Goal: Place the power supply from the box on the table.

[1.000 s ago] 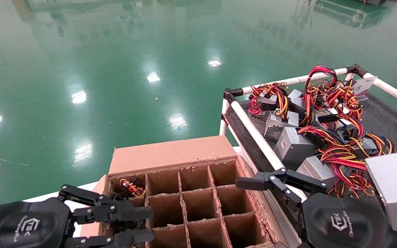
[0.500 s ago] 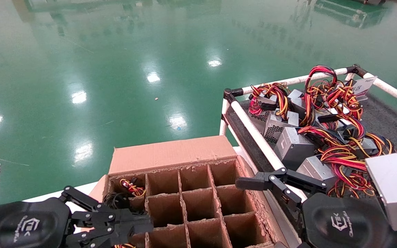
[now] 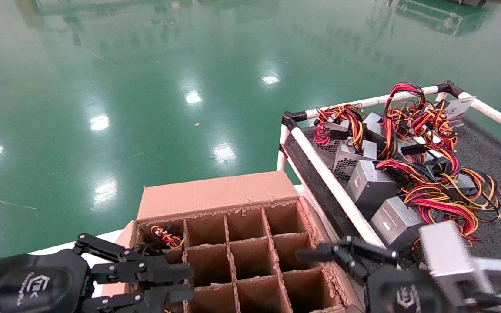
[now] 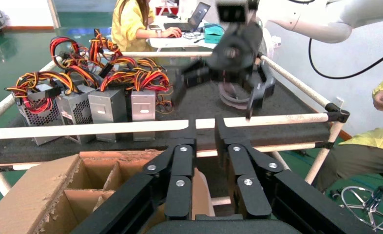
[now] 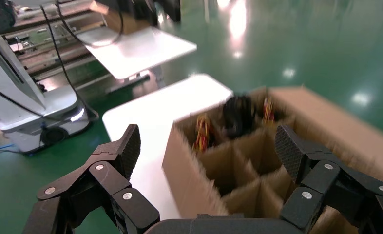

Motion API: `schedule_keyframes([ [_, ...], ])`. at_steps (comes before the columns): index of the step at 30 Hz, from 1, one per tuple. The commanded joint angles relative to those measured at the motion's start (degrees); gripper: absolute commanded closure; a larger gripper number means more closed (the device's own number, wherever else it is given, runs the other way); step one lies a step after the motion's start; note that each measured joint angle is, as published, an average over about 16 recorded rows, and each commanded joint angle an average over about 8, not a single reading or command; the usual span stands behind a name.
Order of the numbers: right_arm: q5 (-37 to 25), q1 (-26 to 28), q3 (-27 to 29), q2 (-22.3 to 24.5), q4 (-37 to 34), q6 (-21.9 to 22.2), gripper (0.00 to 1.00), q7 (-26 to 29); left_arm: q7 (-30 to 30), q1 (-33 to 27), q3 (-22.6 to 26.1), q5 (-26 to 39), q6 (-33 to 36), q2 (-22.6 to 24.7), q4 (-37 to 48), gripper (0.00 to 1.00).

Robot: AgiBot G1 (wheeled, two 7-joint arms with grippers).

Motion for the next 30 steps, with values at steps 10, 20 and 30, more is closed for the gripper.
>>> schedule_keyframes([
  [10,-7.96,0.48,-6.0,-5.55,0.35,1.0,0.0,2.45,0.01,-0.01,0.02,-0.01,0.0,-0.01,0.01,0.0],
  [20,-17.54,3.7,-12.16,-15.05,-2.12,5.15,0.0,5.32,0.02,-0.02,0.04,-0.03,-0.01,-0.01,0.01,0.0],
  [30,-22.48,6.45,-15.44,-22.07,-6.22,7.73,0.0,6.39,0.03,-0.02,0.06,-0.04,-0.02,-0.02,0.01,0.0],
])
